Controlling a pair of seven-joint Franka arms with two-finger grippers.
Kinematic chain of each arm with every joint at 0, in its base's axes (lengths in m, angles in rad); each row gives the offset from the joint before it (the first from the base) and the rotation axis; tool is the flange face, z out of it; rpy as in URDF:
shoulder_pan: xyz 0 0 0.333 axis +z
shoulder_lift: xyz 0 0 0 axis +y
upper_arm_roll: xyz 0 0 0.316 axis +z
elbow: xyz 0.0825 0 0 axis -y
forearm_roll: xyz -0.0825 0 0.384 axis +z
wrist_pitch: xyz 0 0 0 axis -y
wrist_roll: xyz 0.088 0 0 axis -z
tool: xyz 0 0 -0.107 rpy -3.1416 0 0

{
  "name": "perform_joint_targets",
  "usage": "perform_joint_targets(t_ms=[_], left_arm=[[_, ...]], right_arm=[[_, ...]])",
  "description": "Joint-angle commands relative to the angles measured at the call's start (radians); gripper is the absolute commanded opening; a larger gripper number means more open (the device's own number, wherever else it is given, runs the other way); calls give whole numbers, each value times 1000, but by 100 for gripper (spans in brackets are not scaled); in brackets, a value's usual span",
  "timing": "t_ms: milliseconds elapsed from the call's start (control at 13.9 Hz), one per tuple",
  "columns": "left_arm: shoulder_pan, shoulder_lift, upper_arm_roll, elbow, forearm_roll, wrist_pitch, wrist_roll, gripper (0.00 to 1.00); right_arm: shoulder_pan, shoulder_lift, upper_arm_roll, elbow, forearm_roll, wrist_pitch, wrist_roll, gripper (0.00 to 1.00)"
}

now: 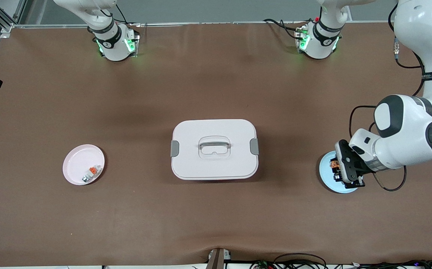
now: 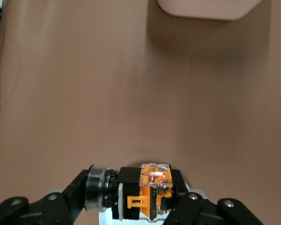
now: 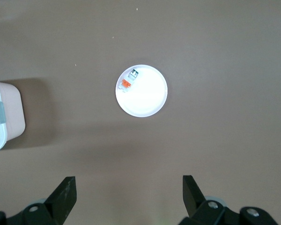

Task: Transfer orange switch to right arm and place
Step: 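Lift the switch block with the left gripper toward the white box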

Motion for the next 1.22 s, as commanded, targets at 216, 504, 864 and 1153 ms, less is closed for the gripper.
perform_joint_targets(t_ms=[216,504,864,1153], left_arm=[[0,-7,-123,31,-17,-46,-243,0],[-3,-5,-251,44,-16,-46,-488,0],[-58,9,-340,119,-16,-35,-816,0],[-116,15,-341,179,-17,-34,-941,0]], right_arm=[[-1,-1,-6,13,-1,19,0,100],[-8,-1,-8,10,-1,2,-3,100],[-12,1,-9,7,-16,-15,-11,100],[-8,5,-8,5,-16,-15,-13,100]])
